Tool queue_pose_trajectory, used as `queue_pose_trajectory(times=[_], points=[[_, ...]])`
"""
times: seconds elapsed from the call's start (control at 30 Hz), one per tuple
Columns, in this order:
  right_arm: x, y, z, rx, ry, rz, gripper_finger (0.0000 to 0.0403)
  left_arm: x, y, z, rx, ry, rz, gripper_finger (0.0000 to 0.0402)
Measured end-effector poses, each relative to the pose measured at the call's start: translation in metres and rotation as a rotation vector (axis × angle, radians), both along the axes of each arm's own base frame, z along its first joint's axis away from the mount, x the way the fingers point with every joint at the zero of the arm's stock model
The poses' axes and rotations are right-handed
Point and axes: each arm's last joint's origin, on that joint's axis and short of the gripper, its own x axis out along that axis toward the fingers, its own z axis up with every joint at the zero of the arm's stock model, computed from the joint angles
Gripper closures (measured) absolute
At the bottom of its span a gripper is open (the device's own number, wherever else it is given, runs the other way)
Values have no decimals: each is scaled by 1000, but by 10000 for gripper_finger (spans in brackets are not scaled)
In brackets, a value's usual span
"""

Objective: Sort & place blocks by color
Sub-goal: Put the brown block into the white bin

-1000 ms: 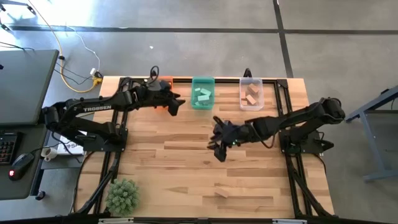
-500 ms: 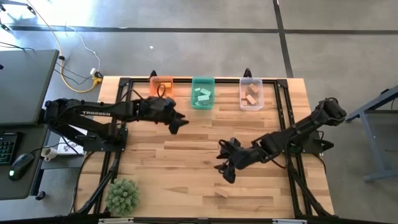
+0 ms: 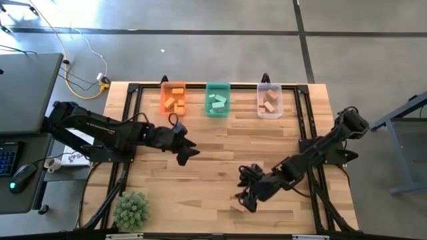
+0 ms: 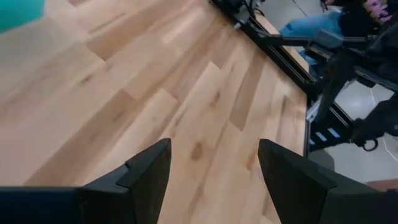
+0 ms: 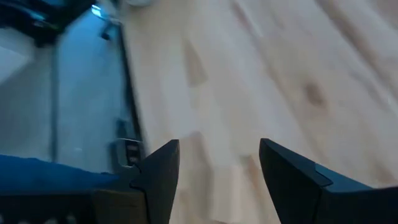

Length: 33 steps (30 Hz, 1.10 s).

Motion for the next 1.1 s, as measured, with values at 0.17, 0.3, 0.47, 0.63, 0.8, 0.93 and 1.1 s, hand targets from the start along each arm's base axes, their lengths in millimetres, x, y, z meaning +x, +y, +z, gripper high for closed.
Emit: queue_pose_trajectory(times=[0.17, 0.3, 0.47, 0.63, 0.8, 0.93, 1.1], points=[[5, 14, 5, 77, -110, 26, 197, -1, -13, 0, -22, -7, -2, 172], [8, 18, 17, 81, -152, 40, 197, -2, -21, 0, -50, -11, -9, 172], [13, 20, 52, -10, -232, 59, 197, -3, -30, 0, -60, -15, -13, 172], [20, 22, 62, -119, -122, 56, 197, -4, -33, 0, -46, -17, -7, 172], [32, 32, 44, -157, 72, 42, 197, -4, -33, 0, -45, -17, -8, 172], [44, 42, 20, -197, 217, 45, 197, -4, -33, 0, -44, -11, -7, 172], [54, 50, -15, -171, 378, 37, 197, -4, -33, 0, -42, -8, -6, 172]])
